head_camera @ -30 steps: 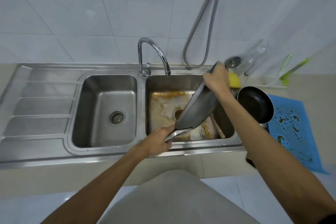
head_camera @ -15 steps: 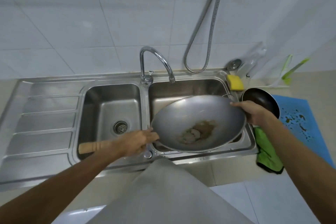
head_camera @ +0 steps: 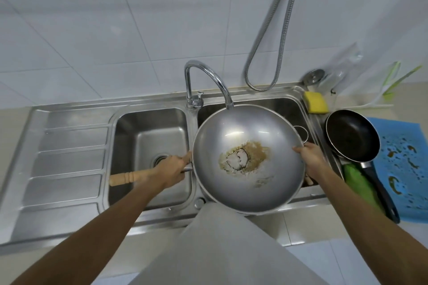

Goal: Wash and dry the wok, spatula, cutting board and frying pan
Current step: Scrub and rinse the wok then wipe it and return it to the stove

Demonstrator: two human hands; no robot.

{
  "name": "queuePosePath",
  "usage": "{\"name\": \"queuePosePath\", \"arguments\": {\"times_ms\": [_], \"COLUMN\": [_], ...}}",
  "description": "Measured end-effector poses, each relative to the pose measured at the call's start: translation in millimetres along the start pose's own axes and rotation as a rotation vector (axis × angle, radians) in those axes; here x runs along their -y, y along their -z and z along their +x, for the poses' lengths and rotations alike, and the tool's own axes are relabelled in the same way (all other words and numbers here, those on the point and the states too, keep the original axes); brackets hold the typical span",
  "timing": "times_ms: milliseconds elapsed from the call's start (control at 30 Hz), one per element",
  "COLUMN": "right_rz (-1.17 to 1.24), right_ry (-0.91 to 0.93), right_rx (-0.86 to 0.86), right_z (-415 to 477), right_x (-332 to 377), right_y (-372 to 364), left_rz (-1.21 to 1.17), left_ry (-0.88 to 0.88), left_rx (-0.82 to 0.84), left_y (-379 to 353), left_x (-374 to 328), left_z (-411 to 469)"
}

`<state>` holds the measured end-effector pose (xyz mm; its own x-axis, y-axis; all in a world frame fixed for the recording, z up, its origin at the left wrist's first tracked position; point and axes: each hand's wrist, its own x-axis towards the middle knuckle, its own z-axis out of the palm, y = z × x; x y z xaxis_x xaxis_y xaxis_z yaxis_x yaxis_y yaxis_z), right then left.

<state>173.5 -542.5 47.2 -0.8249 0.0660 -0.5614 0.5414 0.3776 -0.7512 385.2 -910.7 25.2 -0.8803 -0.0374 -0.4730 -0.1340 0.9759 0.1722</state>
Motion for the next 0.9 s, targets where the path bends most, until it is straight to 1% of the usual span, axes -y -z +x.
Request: {"name": "queuePosePath", "arguments": {"times_ms": [100, 200, 267, 367, 433, 500, 533, 567, 633, 700, 733, 800, 833, 900], "right_rz": [0.056, 0.084, 0.075, -0.04, -0.101, -0.115, -0.116, -0.118, -0.131, -0.143, -0.141, -0.122, -0.112, -0.093], "right_ry": [0.06, 0.113, 0.138, 0.204, 0.258, 0.297, 0.303, 0.301, 0.295, 0.29, 0.288, 0.289, 0.291, 0.293], "right_rx": [0.016, 0.027, 0.001, -0.106, -0.19, -0.228, -0.238, -0.248, -0.278, -0.304, -0.312, -0.329, -0.336, -0.346], "right_z": [6.8, 13.3, 17.9, 22.3, 24.0, 24.1, 24.1, 24.4, 25.3, 25.1, 24.5, 24.1, 24.2, 25.0], "right_x": [2.7, 1.7, -0.2, -1.0, -3.3, -4.6, -4.9, -4.9, -5.8, -7.3, -7.8, -9.0, -9.5, -10.9], "right_y": [-1.7, -6.6, -10.4, -14.4, -15.3, -15.3, -14.7, -13.8, -11.0, -8.4, -7.5, -6.1, -5.6, -4.7], "left_rz": [-0.043, -0.1, -0.09, 0.002, -0.024, -0.09, -0.144, -0.207, -0.313, -0.329, -0.292, -0.152, -0.083, 0.038], "left_ry": [0.009, 0.083, 0.149, 0.147, 0.128, 0.11, 0.121, 0.138, 0.122, 0.029, -0.025, -0.093, -0.105, -0.098], "left_rx": [-0.04, -0.07, -0.033, 0.012, 0.071, 0.152, 0.164, 0.132, -0.062, -0.291, -0.373, -0.427, -0.415, -0.339], "left_y": [-7.6, -11.2, -9.1, -4.1, -0.5, 6.6, 11.8, 18.8, 38.3, 63.7, 76.5, 98.9, 106.5, 113.1], "left_x": [7.9, 14.4, 18.6, 25.7, 29.8, 32.8, 33.6, 33.5, 28.3, 17.3, 11.3, 1.1, -1.7, -2.9], "left_z": [0.9, 5.4, 9.0, 15.1, 21.3, 28.4, 31.9, 35.7, 47.0, 67.1, 79.4, 103.9, 115.3, 134.3]}}
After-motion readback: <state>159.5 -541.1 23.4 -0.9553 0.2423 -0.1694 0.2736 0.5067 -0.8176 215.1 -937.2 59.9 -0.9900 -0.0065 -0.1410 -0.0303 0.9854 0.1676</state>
